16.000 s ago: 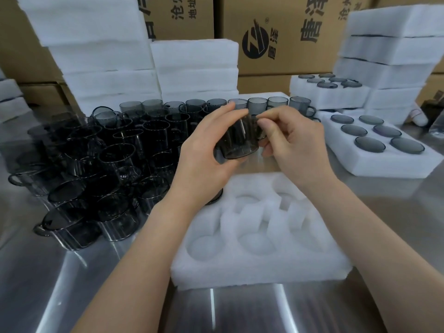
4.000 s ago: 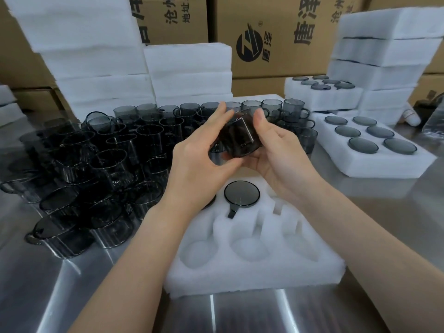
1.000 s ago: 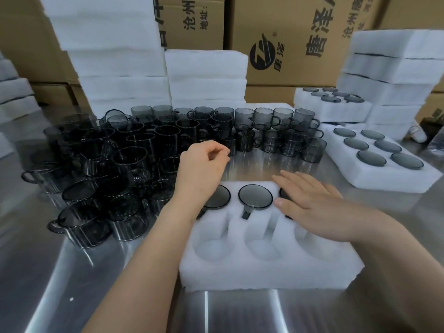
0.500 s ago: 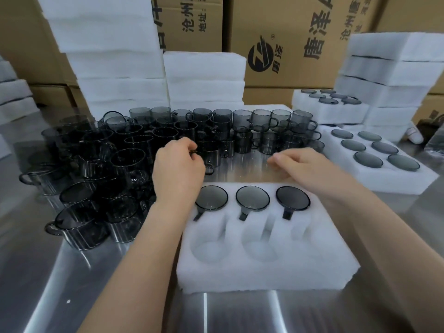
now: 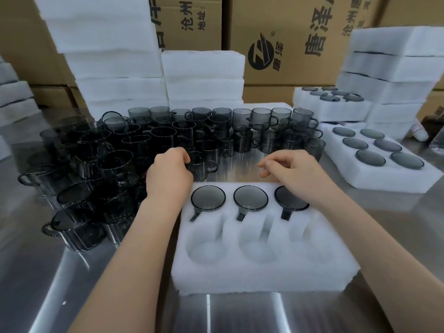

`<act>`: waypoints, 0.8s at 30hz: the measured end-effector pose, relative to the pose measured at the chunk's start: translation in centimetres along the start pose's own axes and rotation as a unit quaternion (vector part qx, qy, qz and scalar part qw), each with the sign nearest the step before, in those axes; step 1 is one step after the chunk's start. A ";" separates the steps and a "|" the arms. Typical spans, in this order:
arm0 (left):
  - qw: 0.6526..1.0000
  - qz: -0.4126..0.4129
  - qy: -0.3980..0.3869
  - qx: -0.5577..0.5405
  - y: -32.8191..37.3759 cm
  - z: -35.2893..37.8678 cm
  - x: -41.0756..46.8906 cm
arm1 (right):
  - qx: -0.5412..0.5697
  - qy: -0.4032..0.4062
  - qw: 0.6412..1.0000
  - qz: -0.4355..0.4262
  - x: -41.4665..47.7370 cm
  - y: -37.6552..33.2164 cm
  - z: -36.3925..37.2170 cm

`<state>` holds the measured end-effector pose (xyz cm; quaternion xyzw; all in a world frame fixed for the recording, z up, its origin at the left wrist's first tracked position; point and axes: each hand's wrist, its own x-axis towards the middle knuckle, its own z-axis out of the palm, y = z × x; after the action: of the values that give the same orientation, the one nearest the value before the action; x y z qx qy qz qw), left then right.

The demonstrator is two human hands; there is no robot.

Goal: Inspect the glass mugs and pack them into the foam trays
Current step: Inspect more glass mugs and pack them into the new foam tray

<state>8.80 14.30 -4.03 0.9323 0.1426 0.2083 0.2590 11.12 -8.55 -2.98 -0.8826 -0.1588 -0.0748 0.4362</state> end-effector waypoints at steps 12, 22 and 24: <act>0.993 0.044 0.093 -0.054 1.7 -0.9 -1.2 | 0.005 -0.015 1.000 0.002 -0.4 -0.6 -0.2; 0.922 0.297 0.119 -0.220 3.4 -1.4 -2.1 | 0.237 -0.050 0.970 -0.001 0.7 -4.0 -0.3; 0.900 0.362 0.112 -0.214 3.6 -1.0 -2.4 | 0.315 -0.097 0.943 0.036 1.0 -4.1 0.2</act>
<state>6.86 10.83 -2.05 0.8122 -0.2250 0.4166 0.3408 10.67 -5.85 0.23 -0.7079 -0.1843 0.0810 0.6770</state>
